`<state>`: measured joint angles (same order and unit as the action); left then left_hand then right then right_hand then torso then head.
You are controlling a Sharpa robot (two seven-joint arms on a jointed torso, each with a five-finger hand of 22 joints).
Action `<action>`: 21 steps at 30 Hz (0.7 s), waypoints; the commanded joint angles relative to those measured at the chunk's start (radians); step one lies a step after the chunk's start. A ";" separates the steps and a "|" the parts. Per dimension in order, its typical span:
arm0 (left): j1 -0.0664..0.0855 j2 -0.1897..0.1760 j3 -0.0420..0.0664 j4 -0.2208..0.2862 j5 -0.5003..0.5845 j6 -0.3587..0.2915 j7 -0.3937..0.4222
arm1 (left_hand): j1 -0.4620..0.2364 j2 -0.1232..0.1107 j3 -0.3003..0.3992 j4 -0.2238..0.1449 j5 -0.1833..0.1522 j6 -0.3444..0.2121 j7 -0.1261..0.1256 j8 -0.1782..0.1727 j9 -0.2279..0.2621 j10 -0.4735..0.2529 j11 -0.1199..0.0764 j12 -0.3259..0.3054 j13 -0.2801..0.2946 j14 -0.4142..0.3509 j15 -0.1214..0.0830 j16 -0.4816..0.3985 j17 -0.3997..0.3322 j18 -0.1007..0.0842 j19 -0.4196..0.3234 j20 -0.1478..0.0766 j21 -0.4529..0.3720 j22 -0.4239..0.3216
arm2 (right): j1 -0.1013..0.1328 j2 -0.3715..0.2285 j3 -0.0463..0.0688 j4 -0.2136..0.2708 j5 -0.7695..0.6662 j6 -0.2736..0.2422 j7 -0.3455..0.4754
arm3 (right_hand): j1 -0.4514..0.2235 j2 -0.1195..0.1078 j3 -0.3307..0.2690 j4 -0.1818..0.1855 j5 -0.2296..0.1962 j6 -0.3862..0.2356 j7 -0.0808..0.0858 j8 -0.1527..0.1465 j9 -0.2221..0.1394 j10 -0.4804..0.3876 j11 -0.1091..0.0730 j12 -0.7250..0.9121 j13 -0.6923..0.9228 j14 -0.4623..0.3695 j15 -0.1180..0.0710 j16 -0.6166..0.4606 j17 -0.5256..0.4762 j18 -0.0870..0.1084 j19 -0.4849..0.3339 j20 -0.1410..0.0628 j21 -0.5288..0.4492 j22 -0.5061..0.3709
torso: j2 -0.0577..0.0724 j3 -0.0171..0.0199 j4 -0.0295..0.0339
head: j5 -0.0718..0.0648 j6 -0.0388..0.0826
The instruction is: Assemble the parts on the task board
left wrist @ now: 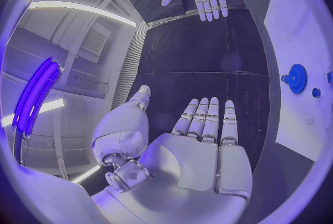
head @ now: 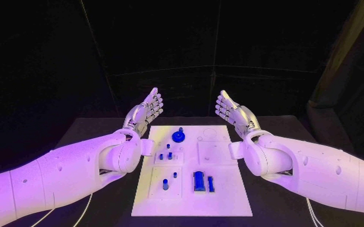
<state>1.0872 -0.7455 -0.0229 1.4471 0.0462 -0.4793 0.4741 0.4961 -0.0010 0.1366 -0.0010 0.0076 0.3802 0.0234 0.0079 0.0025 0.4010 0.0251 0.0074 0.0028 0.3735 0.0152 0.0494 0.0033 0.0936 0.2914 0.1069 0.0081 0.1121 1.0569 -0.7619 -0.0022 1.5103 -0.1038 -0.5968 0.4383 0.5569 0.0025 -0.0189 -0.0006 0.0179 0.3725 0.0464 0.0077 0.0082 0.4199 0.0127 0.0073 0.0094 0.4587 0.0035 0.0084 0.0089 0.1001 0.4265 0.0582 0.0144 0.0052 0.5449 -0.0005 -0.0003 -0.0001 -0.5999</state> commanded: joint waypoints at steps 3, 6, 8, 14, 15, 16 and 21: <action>-0.024 -0.023 0.016 0.084 -0.040 -0.243 0.041 | -0.189 0.001 -0.052 0.001 -0.008 -0.145 -0.023 -0.008 -0.002 -0.152 -0.025 -0.007 -0.003 -0.142 -0.015 -0.049 -0.003 -0.094 -0.110 -0.107 -0.008 -0.112 | -0.006 -0.017 0.002 0.055 0.101 -0.168 0.080 | -0.211 -0.002 0.019 0.001 -0.018 -0.141 -0.046 -0.008 -0.008 -0.159 -0.013 -0.007 -0.009 -0.174 -0.004 -0.008 -0.009 -0.100 -0.162 -0.058 -0.014 -0.005 | -0.001 0.0005 0.0003 | 0.000 0.000; -0.033 -0.031 0.021 0.111 -0.044 -0.276 0.045 | -0.224 0.001 -0.061 0.001 -0.008 -0.172 -0.023 -0.008 -0.002 -0.181 -0.025 -0.007 -0.003 -0.168 -0.015 -0.049 -0.003 -0.094 -0.132 -0.107 -0.008 -0.112 | -0.007 -0.018 0.002 0.060 0.104 -0.173 0.082 | -0.250 -0.002 0.019 0.001 -0.018 -0.167 -0.046 -0.008 -0.008 -0.188 -0.013 -0.007 -0.009 -0.206 -0.004 -0.008 -0.009 -0.100 -0.191 -0.058 -0.014 -0.005 | -0.001 0.0005 0.0003 | 0.000 0.000; -0.036 -0.034 0.022 0.120 -0.046 -0.287 0.046 | -0.245 0.001 -0.066 0.001 -0.008 -0.188 -0.023 -0.008 -0.002 -0.198 -0.025 -0.007 -0.003 -0.184 -0.015 -0.049 -0.003 -0.094 -0.144 -0.107 -0.008 -0.112 | -0.007 -0.018 0.002 0.060 0.104 -0.173 0.082 | -0.270 -0.002 0.019 0.001 -0.018 -0.181 -0.046 -0.008 -0.008 -0.203 -0.013 -0.007 -0.009 -0.222 -0.004 -0.008 -0.009 -0.100 -0.207 -0.058 -0.014 -0.005 | -0.001 0.0005 0.0003 | 0.000 0.000; -0.037 -0.035 0.023 0.123 -0.046 -0.291 0.046 | -0.300 0.001 -0.137 0.001 -0.008 -0.231 -0.023 -0.008 -0.002 -0.242 -0.025 -0.007 -0.003 -0.226 -0.015 -0.049 -0.003 -0.094 -0.174 -0.107 -0.008 -0.112 | -0.007 -0.018 0.002 0.060 0.104 -0.173 0.082 | -0.336 -0.002 0.019 0.001 -0.018 -0.225 -0.046 -0.008 -0.008 -0.253 -0.013 -0.007 -0.009 -0.277 -0.004 -0.008 -0.009 -0.100 -0.258 -0.058 -0.014 -0.005 | -0.001 0.0005 0.0003 | 0.000 0.000; -0.037 -0.035 0.023 0.123 -0.046 -0.291 0.046 | -0.308 0.001 -0.137 0.001 -0.008 -0.236 -0.023 -0.008 -0.002 -0.249 -0.025 -0.007 -0.003 -0.232 -0.015 -0.049 -0.003 -0.094 -0.180 -0.107 -0.008 -0.112 | -0.007 -0.018 0.002 0.060 0.104 -0.173 0.082 | -0.344 -0.002 0.019 0.001 -0.018 -0.231 -0.046 -0.008 -0.008 -0.259 -0.013 -0.007 -0.009 -0.284 -0.004 -0.008 -0.009 -0.100 -0.264 -0.058 -0.014 -0.005 | -0.001 0.0005 0.0003 | 0.000 0.000; -0.037 -0.035 0.023 0.123 -0.046 -0.291 0.046 | -0.315 0.001 -0.137 0.001 -0.008 -0.242 -0.023 -0.008 -0.002 -0.255 -0.025 -0.007 -0.003 -0.238 -0.015 -0.049 -0.003 -0.094 -0.183 -0.107 -0.008 -0.112 | -0.007 -0.018 0.002 0.060 0.104 -0.173 0.082 | -0.353 -0.002 0.019 0.001 -0.018 -0.236 -0.046 -0.008 -0.008 -0.265 -0.013 -0.007 -0.009 -0.290 -0.004 -0.008 -0.009 -0.100 -0.270 -0.058 -0.014 -0.005 | -0.001 0.0005 0.0003 | 0.000 0.000; -0.037 -0.035 0.023 0.123 -0.046 -0.291 0.046 | -0.350 0.001 -0.137 0.001 -0.008 -0.268 -0.023 -0.008 -0.002 -0.283 -0.025 -0.007 -0.003 -0.264 -0.015 -0.049 -0.003 -0.094 -0.204 -0.107 -0.008 -0.112 | -0.007 -0.018 0.002 0.060 0.104 -0.173 0.082 | -0.392 -0.002 0.019 0.001 -0.018 -0.263 -0.046 -0.008 -0.008 -0.296 -0.013 -0.007 -0.009 -0.324 -0.004 -0.008 -0.009 -0.100 -0.301 -0.058 -0.014 -0.005 | -0.001 0.0005 0.0003 | 0.000 0.000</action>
<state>1.0483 -0.7797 -0.0017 1.5680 0.0161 -0.7510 0.4944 0.1982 0.0003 0.0169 0.0000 0.0038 0.1512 0.0001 0.0041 0.0012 0.1609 0.0001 0.0038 0.0013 0.1494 0.0003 0.0069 0.0015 0.0212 0.1207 0.0057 0.0040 0.0054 1.0482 -0.7798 -0.0011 1.5673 -0.0045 -0.7561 0.5013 0.2237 -0.0001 -0.0059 -0.0003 0.0064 0.1490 0.0008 0.0039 0.0011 0.1689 0.0000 0.0037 0.0012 0.1835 0.0007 0.0047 0.0012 0.0221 0.1704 0.0015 0.0067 0.0015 0.5442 0.0000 0.0001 0.0000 -0.5998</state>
